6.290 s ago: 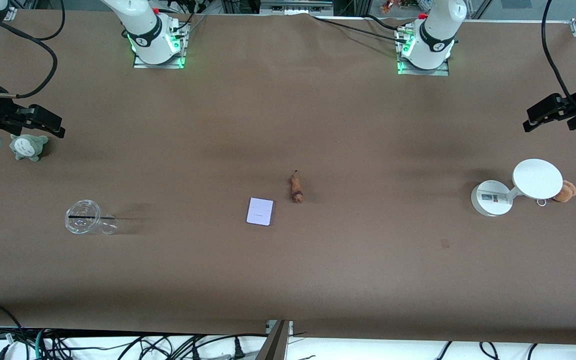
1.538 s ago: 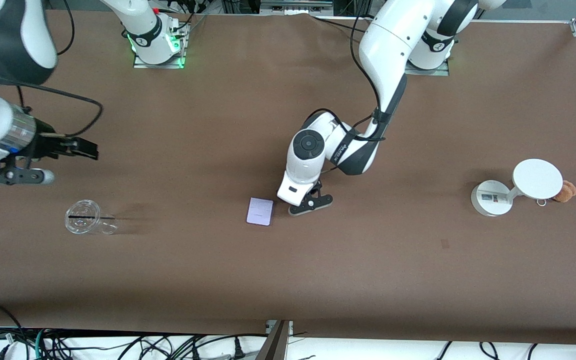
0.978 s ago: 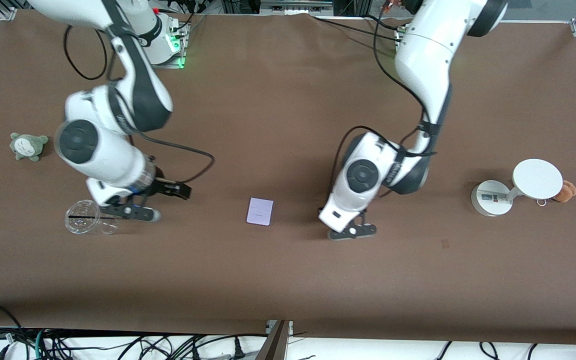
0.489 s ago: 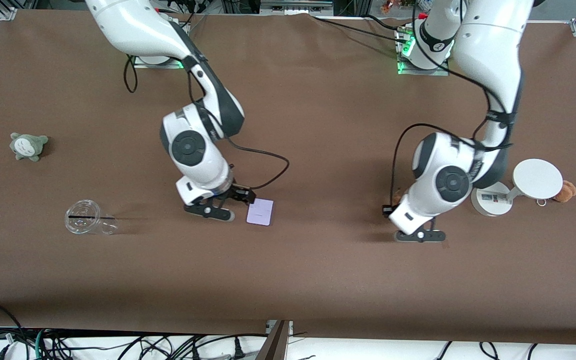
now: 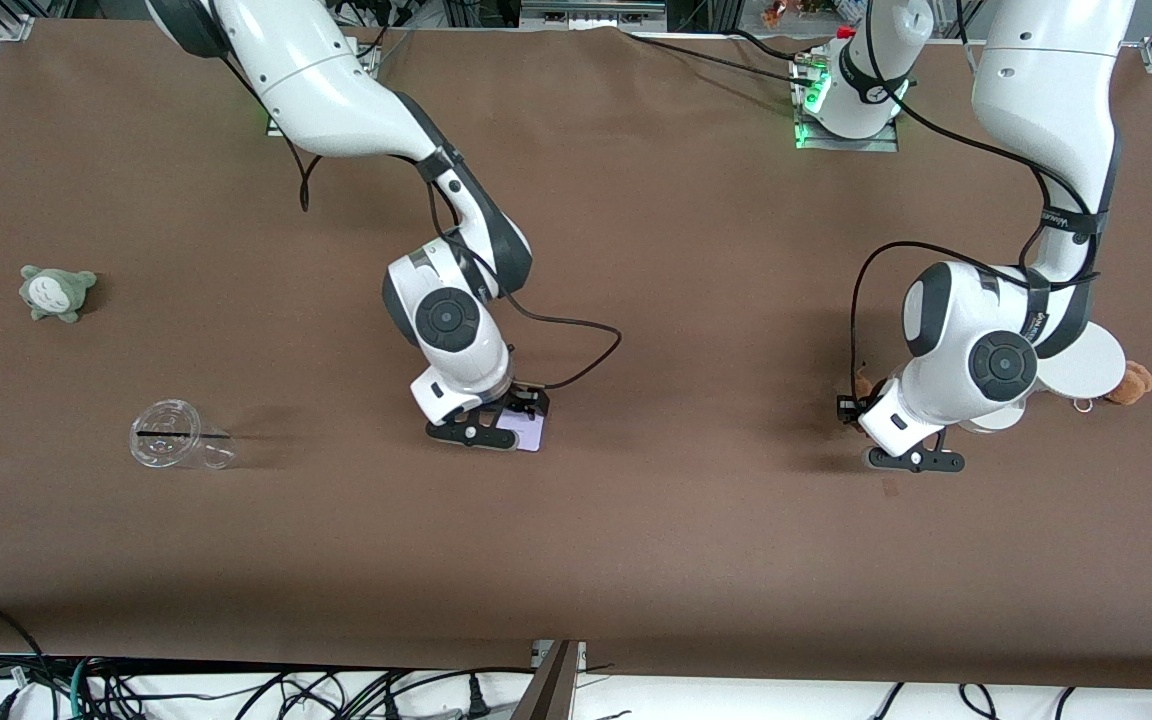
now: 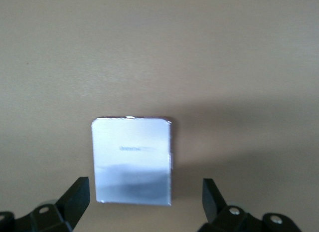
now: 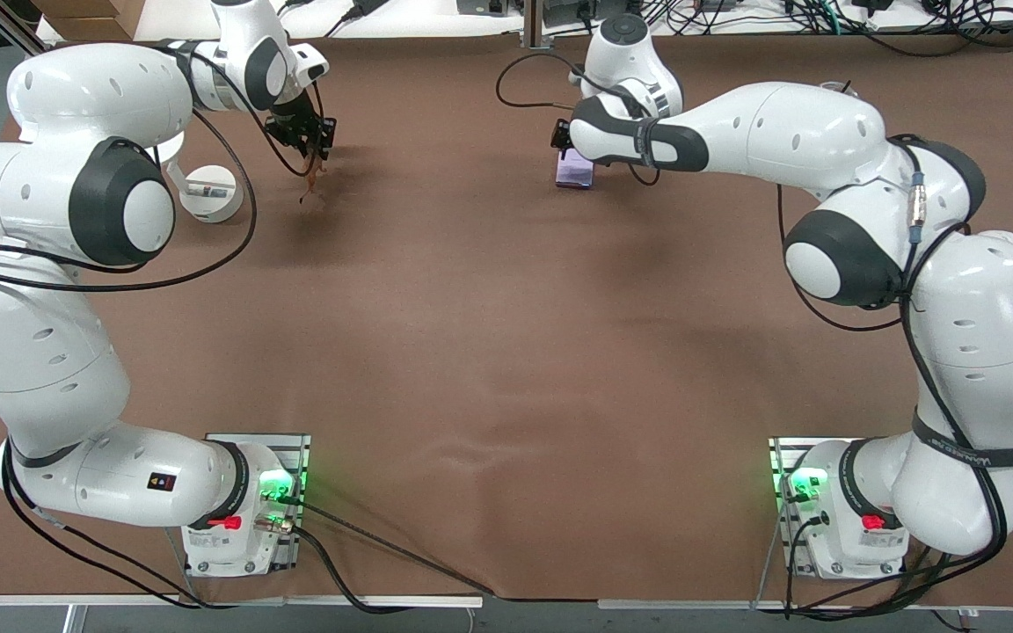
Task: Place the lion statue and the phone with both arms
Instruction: 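Lift the lion with the left gripper while the right gripper grasps the phone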
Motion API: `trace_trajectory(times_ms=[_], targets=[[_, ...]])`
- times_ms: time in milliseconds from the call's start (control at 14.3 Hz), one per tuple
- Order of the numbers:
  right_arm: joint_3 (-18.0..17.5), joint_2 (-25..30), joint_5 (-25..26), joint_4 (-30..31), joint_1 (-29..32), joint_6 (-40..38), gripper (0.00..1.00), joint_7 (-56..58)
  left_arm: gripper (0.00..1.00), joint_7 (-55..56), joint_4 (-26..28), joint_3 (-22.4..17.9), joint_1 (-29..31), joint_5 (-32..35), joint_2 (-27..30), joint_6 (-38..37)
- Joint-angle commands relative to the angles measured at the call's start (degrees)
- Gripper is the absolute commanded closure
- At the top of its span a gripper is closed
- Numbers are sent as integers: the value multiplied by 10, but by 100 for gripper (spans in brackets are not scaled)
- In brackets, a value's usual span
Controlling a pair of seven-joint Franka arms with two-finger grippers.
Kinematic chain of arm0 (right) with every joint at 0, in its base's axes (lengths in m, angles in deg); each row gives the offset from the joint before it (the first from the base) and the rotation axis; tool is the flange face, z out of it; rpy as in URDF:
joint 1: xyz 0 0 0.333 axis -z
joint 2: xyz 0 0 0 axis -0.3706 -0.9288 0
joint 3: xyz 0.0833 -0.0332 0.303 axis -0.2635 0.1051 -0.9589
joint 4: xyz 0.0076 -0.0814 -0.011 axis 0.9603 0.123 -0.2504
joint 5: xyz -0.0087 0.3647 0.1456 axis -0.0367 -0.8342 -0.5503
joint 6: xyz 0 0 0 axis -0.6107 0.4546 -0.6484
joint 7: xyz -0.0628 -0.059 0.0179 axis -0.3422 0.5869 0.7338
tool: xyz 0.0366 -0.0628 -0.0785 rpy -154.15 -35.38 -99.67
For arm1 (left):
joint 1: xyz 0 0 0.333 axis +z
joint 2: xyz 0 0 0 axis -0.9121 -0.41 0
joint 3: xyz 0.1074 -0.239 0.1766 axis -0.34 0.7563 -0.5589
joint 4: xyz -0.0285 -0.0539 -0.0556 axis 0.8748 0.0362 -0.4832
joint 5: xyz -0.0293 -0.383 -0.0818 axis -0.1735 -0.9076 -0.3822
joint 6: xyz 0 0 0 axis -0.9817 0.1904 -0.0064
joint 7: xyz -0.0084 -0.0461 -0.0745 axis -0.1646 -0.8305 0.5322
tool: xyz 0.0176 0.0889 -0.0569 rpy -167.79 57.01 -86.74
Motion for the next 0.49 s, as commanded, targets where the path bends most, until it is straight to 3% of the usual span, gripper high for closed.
trace_trajectory(times_ms=[0, 419], targets=[[7, -34, 11, -28, -14, 35, 0, -18, 100, -25, 17, 8, 12, 8, 18, 12], [7, -52, 29, -28, -18, 44, 0, -18, 100, -81, 11, 8, 46, 7, -9, 57]])
